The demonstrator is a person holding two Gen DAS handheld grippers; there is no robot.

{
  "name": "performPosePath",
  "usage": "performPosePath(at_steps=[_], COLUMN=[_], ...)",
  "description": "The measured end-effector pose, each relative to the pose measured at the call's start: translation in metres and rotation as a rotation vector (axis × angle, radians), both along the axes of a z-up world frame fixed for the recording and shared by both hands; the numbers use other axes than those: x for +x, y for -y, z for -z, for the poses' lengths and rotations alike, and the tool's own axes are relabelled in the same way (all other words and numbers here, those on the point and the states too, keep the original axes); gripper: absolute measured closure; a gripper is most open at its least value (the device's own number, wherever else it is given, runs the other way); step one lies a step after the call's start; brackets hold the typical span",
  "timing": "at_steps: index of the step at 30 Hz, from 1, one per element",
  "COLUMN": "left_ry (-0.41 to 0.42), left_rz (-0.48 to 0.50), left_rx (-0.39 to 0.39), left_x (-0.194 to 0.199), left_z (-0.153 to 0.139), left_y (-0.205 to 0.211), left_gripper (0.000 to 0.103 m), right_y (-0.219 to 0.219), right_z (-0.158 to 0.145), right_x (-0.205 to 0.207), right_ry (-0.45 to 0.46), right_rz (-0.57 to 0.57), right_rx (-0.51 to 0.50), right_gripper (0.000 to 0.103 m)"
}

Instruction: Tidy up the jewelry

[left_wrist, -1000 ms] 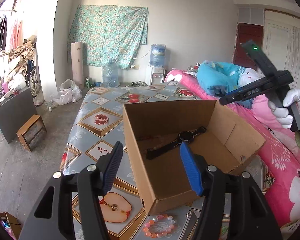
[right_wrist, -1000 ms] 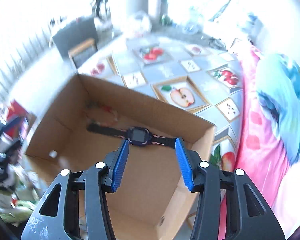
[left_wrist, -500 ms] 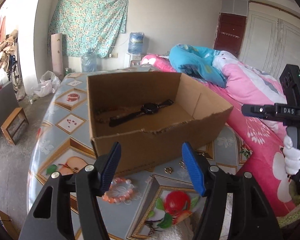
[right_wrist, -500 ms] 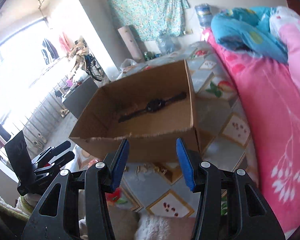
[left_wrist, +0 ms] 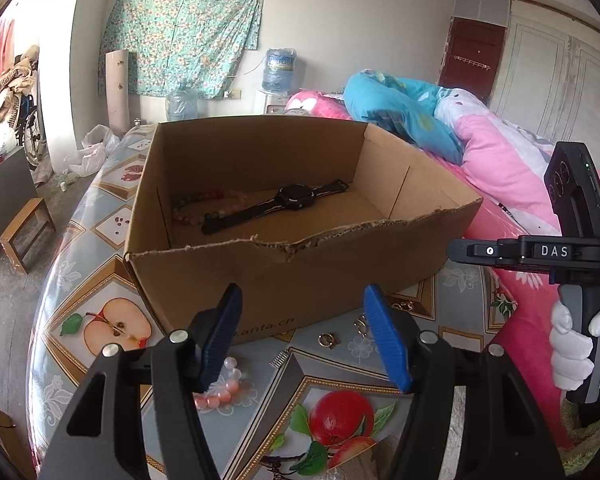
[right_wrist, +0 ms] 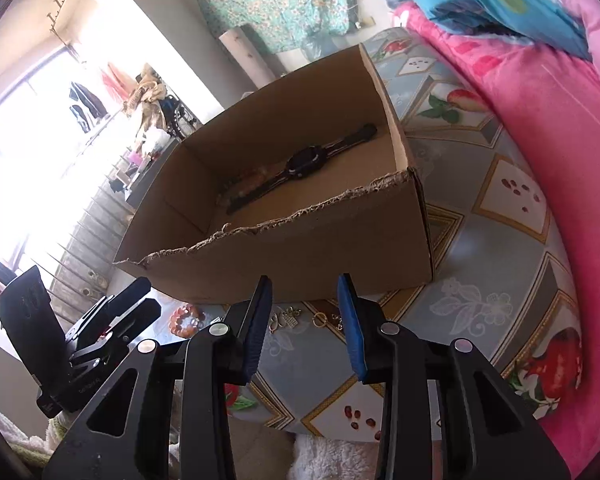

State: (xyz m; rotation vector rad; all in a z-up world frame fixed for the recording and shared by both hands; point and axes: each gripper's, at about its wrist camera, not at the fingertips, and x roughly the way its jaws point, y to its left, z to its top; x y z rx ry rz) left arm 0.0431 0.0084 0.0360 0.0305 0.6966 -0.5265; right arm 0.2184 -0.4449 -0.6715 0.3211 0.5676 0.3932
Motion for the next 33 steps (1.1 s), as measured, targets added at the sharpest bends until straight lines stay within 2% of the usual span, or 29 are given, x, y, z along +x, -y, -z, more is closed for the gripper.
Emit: performPosePath(at_steps=[15,24,28,31,33], left_ry=[0.031,0.035,0.017,0.018,0.020], left_rz=[-0.001,0.008,0.010,0.013,0.015], left_rx=[0.013,-0.002,-0.022,-0.029,-0.035], left_x=[0.001,0.002,0.003,0.003,0.003], left_z=[0.000,-0.001,0.001,0.001,0.001], left_y=[0.008,0.011,0.007,0.006,0.006], left_gripper=[0.041,0.041,0.041,0.041,0.041], right_y=[0.006,-0.001,-0.004,-0.010,-0.011], right_z=[-0.009,-0.011,-0.011,-0.011,-0.011], right_x=[0.003,-0.003,-0.024,-0.044,-0.058], right_ry=[0.023,0.049,0.101,0.159,0.198], right_rz=[0.011,0.047,0.093,0.147,0.190], right_rx=[0.028,-0.029,-0.095,-0.183,-0.221], right_gripper=[0.068,0.066,0.050,0.027,0.021])
